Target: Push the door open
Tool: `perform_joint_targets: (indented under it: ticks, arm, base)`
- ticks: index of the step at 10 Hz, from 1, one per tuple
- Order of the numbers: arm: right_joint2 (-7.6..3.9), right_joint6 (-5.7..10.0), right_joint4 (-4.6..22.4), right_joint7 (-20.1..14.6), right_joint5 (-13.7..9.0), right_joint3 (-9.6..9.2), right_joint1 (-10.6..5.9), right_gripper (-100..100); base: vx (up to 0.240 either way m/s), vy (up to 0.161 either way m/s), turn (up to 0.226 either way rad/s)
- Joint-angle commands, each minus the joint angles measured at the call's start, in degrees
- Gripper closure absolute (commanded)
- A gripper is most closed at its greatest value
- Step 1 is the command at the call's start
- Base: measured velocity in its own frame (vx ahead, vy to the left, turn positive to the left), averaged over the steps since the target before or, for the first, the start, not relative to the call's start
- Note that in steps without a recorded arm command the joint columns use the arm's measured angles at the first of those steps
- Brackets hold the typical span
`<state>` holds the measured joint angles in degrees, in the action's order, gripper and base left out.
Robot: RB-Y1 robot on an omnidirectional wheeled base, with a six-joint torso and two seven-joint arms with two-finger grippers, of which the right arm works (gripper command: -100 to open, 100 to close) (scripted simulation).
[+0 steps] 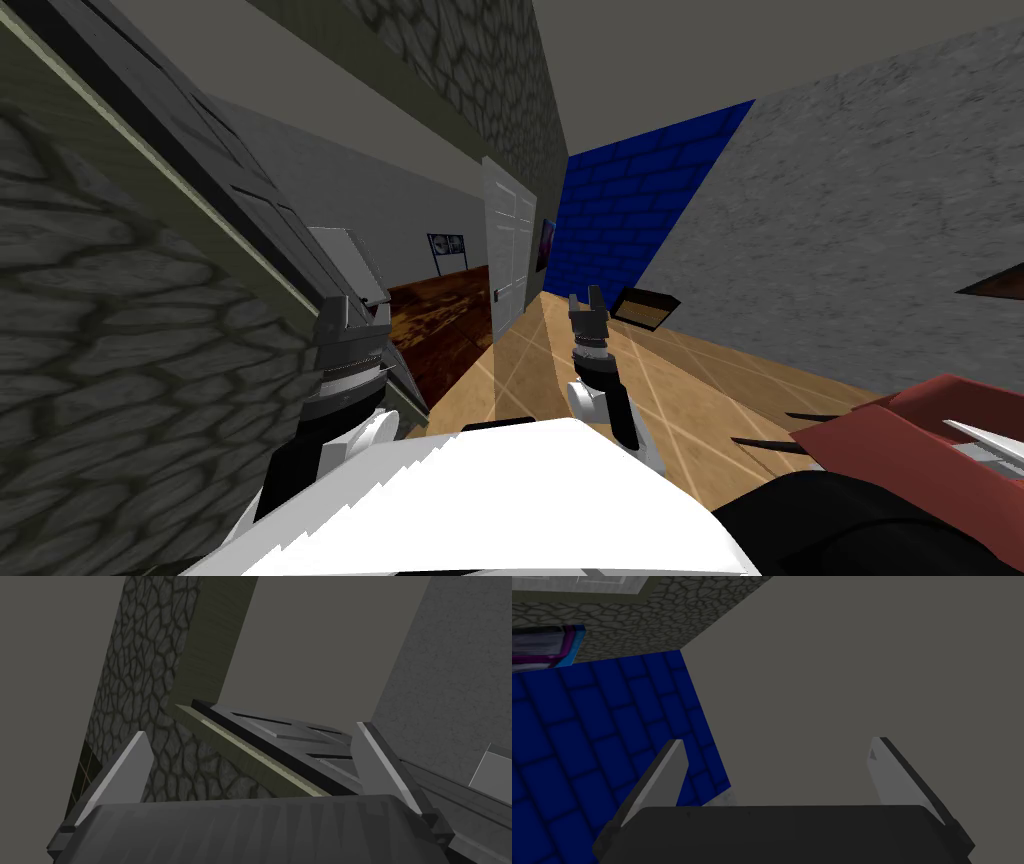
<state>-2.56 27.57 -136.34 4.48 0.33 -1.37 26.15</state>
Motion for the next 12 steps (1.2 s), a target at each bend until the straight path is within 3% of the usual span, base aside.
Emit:
perform_joint_targets:
  ticks: [1,12]
  arm:
    - [-0.33,0.36,2.0,-0.2,0.0,-0.95,-0.69,-100]
    - [-1.8,2.74,15.5,-1.8,-0.2,-7.19,-5.27,-100]
  base:
    - [0.107,-0.001,0.015]
    - [0.128,-0.031,0.018]
